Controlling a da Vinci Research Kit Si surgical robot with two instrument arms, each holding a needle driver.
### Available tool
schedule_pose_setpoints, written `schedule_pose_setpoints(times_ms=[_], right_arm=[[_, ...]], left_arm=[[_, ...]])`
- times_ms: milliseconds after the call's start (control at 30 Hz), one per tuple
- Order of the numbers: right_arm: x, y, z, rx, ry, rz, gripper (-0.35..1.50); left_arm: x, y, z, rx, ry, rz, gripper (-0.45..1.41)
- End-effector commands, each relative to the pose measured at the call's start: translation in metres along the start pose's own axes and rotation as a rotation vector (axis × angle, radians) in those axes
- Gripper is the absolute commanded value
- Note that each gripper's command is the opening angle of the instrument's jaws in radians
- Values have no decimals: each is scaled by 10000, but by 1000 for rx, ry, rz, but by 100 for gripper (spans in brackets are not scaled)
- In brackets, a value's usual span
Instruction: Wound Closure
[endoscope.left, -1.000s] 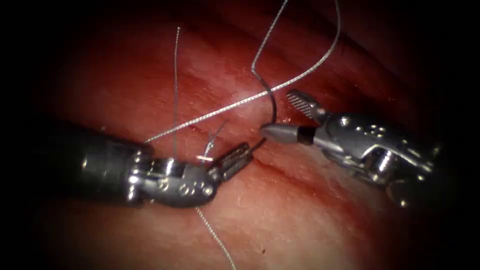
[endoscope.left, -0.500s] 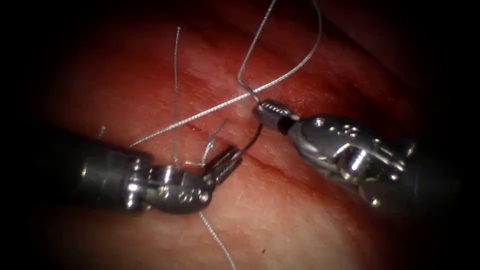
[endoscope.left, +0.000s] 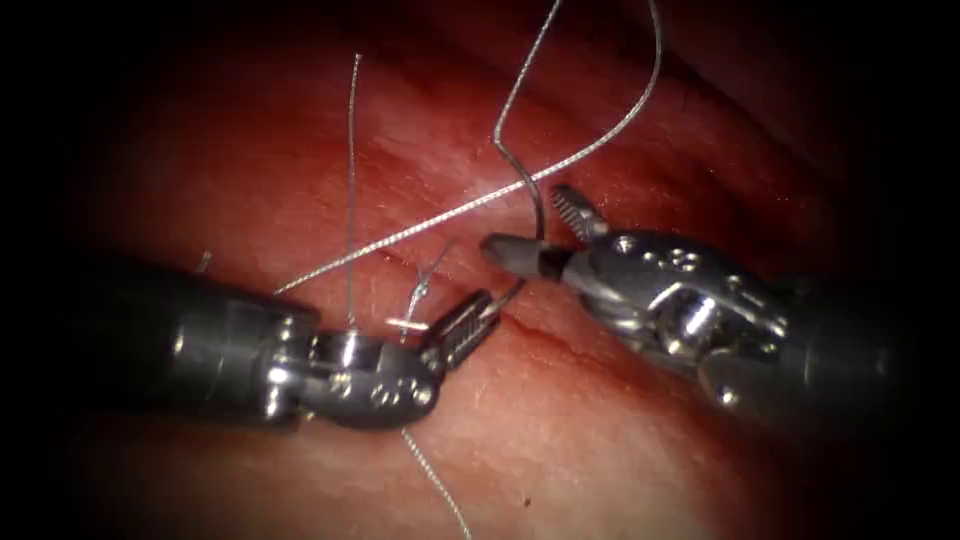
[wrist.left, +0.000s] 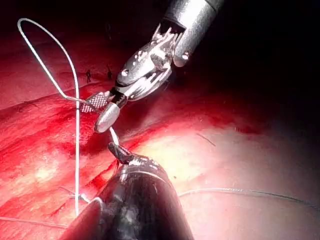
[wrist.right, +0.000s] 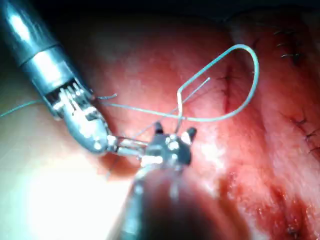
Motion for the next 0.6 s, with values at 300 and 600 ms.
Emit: schedule_pose_setpoints(times_ms=[300, 600], right_arm=[[-3, -6, 10, -34, 5, 41, -35], [-5, 17, -2, -54, 45, -39, -35]], left_arm=[[8, 6, -1, 9, -3, 61, -45], [13, -10, -3, -77, 105, -152, 83]])
